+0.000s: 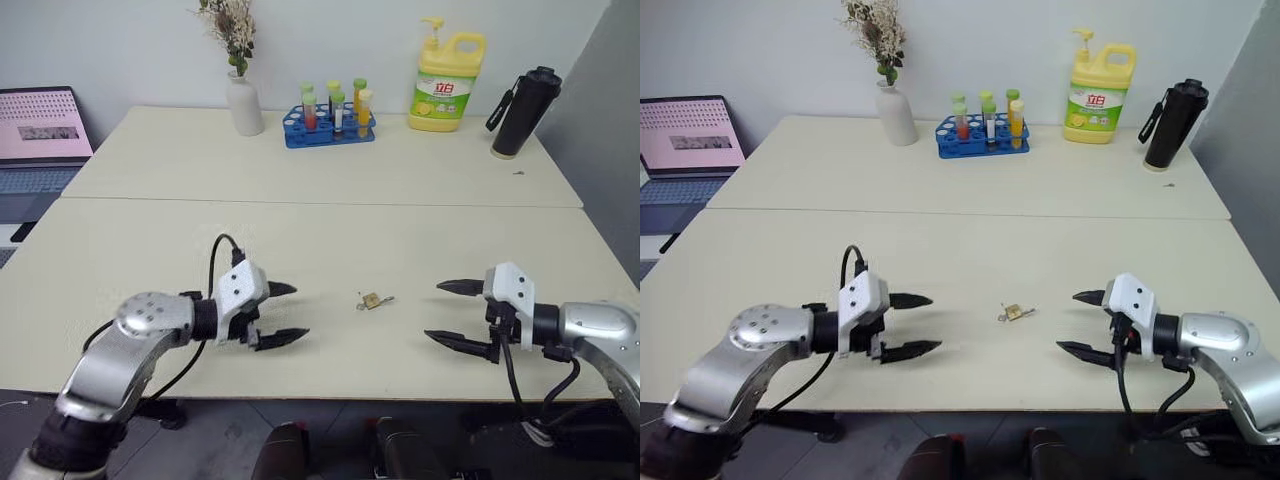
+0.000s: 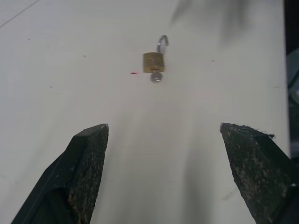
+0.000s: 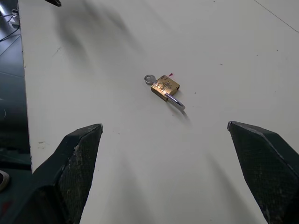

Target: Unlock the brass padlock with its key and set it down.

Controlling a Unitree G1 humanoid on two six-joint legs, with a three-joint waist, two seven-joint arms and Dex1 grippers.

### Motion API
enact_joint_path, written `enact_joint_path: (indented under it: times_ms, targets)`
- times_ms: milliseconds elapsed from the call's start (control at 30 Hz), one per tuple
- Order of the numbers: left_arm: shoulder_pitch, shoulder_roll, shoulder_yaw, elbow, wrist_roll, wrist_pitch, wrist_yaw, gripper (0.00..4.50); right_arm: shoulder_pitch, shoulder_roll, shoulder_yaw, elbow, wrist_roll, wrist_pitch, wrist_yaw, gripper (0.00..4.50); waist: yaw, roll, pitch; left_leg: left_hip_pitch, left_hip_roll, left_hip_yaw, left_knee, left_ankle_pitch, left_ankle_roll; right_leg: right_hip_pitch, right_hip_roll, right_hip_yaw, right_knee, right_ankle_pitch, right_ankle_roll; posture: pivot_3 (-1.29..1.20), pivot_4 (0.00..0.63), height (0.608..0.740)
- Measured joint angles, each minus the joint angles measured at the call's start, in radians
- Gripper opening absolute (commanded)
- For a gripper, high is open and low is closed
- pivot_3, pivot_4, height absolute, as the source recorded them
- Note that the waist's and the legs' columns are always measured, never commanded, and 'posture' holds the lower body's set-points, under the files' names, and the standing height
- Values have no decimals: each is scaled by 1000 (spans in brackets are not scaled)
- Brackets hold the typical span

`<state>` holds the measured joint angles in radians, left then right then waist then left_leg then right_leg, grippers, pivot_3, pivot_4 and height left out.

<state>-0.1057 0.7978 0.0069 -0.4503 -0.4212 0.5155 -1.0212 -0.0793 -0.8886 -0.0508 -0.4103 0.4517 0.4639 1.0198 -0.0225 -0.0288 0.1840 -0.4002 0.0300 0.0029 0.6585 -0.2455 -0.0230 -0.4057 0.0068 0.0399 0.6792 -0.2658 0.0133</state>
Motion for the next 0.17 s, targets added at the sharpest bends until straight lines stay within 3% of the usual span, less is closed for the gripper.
enact_joint_path:
  times_ms: [167]
  targets:
    - [16, 2, 6, -28, -11, 18, 19, 3999, -28, -7, 24, 40, -7, -19, 48, 4500, -4, 0, 0, 0, 0, 0, 0, 0, 0, 0, 1, 0, 0, 1, 1, 0, 150, 740]
